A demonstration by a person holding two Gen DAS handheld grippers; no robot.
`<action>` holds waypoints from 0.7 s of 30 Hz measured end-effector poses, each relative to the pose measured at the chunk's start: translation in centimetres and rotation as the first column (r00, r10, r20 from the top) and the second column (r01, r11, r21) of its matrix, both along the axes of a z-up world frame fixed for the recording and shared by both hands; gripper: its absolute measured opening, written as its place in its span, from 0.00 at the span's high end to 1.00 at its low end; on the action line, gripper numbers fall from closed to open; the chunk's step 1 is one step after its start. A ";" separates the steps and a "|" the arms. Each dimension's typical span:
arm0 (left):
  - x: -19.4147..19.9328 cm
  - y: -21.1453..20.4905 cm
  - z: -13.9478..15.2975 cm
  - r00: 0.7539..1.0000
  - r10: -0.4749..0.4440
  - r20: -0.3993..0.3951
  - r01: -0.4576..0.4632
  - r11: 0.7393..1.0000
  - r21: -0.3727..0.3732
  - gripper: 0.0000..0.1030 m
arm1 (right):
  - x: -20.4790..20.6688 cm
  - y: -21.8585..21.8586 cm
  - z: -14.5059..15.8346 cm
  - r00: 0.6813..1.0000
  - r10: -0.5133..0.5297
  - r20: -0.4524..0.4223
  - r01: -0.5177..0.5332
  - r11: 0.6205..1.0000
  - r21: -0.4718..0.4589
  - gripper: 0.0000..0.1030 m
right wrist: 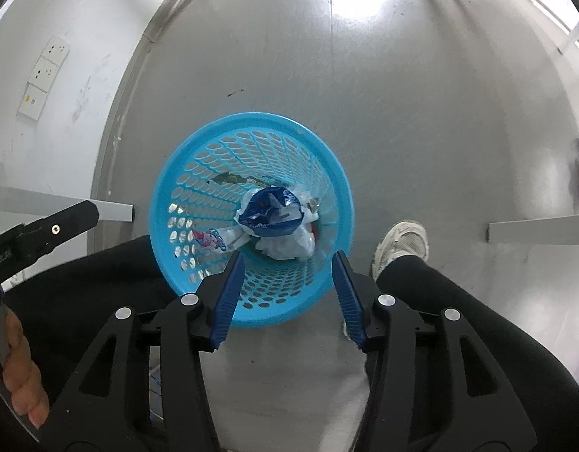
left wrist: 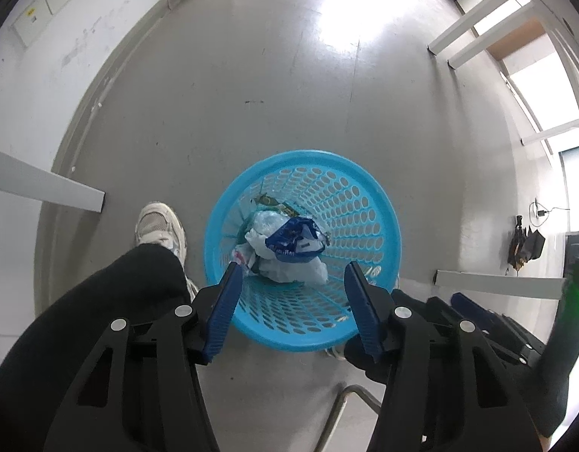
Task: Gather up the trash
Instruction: 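Open both tools to drop the blue bag and clear plastic into the wastebasket, then raise both tools back up toward the remaining trash on the table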
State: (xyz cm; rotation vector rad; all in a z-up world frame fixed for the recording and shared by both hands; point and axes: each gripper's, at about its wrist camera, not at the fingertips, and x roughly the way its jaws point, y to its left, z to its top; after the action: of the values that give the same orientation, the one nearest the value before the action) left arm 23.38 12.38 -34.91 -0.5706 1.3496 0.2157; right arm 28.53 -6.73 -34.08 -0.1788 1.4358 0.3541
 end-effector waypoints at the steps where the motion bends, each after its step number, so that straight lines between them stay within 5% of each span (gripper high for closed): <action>1: -0.3 -0.3 0.4 1.000 -0.011 0.005 0.011 1.000 0.002 0.43 | -0.3 0.0 0.7 1.000 0.008 0.014 -0.008 1.000 -0.001 0.54; 6: -1.8 -2.7 3.6 0.988 -0.128 0.082 0.120 0.988 0.099 0.37 | -2.7 -0.2 3.9 0.995 0.051 0.082 -0.053 0.998 0.020 0.49; 13: -5.5 -2.3 8.8 0.981 -0.113 0.158 0.082 0.979 0.186 0.30 | -5.9 -1.4 8.0 0.981 0.086 0.175 -0.093 0.995 0.032 0.42; 21: -9.8 -3.5 12.8 0.965 -0.145 0.217 0.107 0.978 0.179 0.29 | -10.7 -2.5 12.6 0.949 0.147 0.280 -0.169 0.984 0.059 0.37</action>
State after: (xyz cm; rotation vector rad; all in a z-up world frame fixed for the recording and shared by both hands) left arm 13.61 8.89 -22.15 -0.3559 1.1270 0.1511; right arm 17.87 -9.23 -21.52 -0.2667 1.1325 0.4996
